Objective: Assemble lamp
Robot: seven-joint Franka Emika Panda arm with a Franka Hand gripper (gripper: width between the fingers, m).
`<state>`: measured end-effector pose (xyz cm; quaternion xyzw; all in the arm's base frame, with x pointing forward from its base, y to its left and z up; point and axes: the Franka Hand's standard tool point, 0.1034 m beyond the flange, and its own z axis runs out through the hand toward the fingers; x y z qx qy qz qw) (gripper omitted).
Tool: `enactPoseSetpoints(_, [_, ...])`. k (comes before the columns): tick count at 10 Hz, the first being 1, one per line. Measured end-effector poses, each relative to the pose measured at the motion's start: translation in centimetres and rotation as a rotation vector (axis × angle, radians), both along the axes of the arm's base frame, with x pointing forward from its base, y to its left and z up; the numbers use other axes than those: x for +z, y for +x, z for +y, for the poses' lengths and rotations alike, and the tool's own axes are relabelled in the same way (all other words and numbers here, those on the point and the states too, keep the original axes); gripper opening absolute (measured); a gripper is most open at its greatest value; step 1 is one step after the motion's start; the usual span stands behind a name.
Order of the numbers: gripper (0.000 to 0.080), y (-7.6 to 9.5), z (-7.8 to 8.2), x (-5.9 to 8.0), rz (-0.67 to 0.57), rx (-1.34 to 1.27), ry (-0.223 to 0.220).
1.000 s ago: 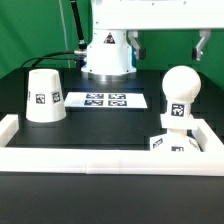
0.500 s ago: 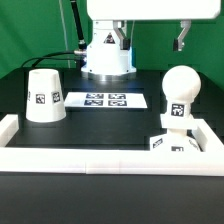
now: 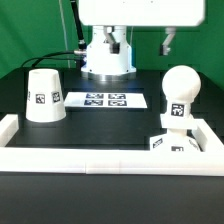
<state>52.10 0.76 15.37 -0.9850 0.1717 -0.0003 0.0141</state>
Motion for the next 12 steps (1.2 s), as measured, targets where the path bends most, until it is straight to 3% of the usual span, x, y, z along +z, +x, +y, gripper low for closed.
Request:
enactPoseSetpoints(2, [0.0698, -1.8, -3.2, -0.6, 0.019, -0.025, 0.009])
enactPoseSetpoints(4, [0.0698, -2.5, -6.0, -0.6, 0.038, -0.095, 0.053])
enactPoseSetpoints(10, [0.0698, -2.7, -5.7, -0.9, 0.037, -0.085, 0.047])
enactPoseSetpoints(12, [0.0698, -5.2, -6.6, -2.3, 0.020, -0.079, 0.017])
